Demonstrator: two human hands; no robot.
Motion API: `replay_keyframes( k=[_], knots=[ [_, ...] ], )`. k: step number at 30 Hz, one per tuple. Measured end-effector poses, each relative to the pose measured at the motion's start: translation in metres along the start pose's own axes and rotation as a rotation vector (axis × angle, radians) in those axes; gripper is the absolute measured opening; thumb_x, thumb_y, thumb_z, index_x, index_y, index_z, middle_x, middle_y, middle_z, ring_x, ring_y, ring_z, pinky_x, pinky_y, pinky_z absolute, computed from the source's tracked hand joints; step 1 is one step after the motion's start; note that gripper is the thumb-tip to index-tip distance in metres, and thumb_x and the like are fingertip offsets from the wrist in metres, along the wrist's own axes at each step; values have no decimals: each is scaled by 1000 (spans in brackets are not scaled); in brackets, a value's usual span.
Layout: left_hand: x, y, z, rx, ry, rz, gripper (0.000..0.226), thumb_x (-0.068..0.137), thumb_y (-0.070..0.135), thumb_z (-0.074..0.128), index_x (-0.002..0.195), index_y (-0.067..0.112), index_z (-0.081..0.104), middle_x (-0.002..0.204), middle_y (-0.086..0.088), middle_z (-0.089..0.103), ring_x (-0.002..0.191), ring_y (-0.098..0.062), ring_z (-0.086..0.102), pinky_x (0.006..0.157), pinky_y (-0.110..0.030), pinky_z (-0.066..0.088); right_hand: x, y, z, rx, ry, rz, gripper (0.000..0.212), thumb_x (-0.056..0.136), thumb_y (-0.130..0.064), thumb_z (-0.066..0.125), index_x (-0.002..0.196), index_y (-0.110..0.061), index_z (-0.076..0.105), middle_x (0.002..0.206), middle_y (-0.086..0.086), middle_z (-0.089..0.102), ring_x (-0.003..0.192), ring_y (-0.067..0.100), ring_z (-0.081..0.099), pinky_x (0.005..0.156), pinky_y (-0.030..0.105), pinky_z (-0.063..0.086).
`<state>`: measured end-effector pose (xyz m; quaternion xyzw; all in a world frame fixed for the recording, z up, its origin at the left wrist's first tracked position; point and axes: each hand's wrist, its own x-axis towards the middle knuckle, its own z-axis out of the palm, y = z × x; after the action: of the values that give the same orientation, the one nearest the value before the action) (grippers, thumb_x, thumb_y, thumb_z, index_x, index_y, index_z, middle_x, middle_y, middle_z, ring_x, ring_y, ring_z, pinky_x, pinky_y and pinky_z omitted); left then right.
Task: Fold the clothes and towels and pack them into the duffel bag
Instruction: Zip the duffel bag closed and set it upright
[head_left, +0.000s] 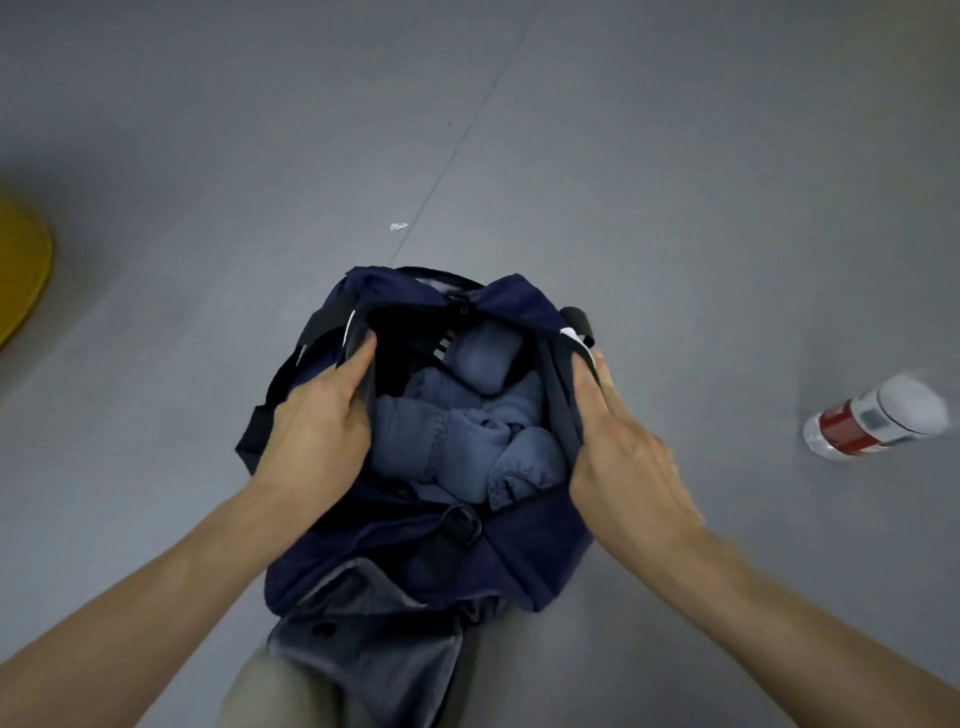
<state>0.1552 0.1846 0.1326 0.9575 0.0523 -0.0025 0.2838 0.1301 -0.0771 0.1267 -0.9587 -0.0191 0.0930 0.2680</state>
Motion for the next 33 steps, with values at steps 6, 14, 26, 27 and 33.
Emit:
replay_keyframes(
  k=[6,14,26,27,33],
  knots=[
    [11,83,32,-36,-73,84,70,94,-1,37,153,37,37,115,-7,68,86,-31,62,77,-31,45,-1,55,-56,-44,184,40,94,81,11,41,158,-30,6,166,-14,-3,58,13,42,53,22,30],
    [5,140,95,114,-389,199,68,101,17,45,160,33,15,152,-5,44,115,-32,56,96,-41,46,-2,126,-23,29,-51,-58,83,92,2,44,160,-22,4,167,-8,-5,146,19,27,102,29,40],
    [-33,101,28,160,-505,412,75,84,57,50,148,66,12,158,39,6,129,-5,52,91,-36,55,-49,217,-97,476,608,511,9,92,-45,55,99,-40,58,92,-15,67,91,11,64,68,12,37],
    [-35,96,19,182,-508,433,75,83,55,52,149,64,16,159,37,10,128,-7,54,91,-38,56,-49,231,-106,495,693,580,15,91,-45,57,105,-41,55,101,-15,64,98,12,63,71,15,37],
    [-51,101,-4,250,-464,453,79,87,45,56,153,57,15,162,32,12,140,-9,42,96,-39,53,-9,261,-140,444,483,572,90,85,-48,72,156,-37,18,152,-7,40,136,20,42,100,37,40]
  ],
)
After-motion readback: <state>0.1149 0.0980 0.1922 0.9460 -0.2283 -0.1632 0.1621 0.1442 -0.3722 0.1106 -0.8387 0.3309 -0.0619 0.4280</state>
